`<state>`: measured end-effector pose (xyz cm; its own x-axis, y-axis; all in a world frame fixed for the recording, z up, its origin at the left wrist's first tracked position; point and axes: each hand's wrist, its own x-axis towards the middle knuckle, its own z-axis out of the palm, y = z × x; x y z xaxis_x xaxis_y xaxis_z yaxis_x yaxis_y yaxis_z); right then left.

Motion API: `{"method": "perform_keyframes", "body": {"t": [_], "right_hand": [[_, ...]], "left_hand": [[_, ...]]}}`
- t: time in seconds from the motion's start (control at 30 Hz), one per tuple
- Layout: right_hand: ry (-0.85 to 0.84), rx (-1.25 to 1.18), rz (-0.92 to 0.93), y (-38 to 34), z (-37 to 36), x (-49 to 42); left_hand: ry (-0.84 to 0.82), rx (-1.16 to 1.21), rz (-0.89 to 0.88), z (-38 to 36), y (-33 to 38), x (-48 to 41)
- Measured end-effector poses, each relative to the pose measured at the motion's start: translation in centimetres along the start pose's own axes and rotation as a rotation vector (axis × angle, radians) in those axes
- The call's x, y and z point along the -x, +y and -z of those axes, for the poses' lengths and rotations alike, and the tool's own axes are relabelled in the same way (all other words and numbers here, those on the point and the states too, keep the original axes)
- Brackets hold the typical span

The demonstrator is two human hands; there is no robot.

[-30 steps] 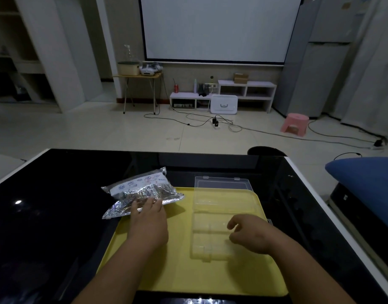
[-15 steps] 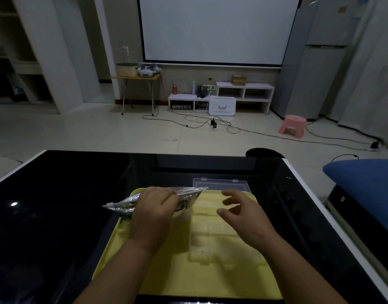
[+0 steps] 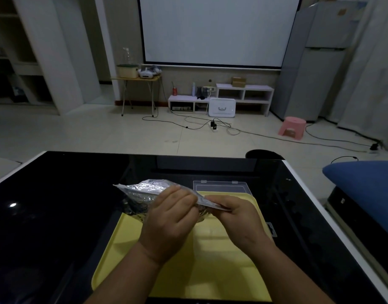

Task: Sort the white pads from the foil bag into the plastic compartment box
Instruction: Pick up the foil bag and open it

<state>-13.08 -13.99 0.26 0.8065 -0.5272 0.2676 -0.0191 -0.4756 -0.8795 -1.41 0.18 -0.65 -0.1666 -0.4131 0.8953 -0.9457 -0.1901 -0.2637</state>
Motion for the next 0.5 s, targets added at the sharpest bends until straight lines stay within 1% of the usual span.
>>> {"method": "perform_keyframes", "body": {"t": [0.13, 0.2, 0.27, 0.33, 0.4, 0.5], "right_hand": [[0.102, -0.146, -0.034, 0.1, -0.3, 0.0], [0.153, -0.245, -0.075, 0.0, -0.2, -0.1], [0.202, -0.326, -0.113, -0.1, 0.1, -0.3], [0.245, -0.326, -0.128, -0.1, 0.7, -0.5], [0.281, -0.314, -0.162, 0.1, 1.4, -0.7], [0.33, -0.313, -0.208, 0.3, 2.7, -0.9]], "left_hand": [[-0.024, -0.083, 0.002, 0.1, 0.3, -0.3], [-0.02, -0.13, 0.071, 0.1, 0.3, -0.3], [0.005, -0.132, 0.177, 0.3, -0.1, -0.3], [0.014, -0.082, 0.324, 0.7, -0.5, -0.5], [-0.022, 0.039, 0.528, 1.1, -0.9, -0.7], [-0.167, 0.339, 1.022, 1.5, -1.8, -1.0]]}}
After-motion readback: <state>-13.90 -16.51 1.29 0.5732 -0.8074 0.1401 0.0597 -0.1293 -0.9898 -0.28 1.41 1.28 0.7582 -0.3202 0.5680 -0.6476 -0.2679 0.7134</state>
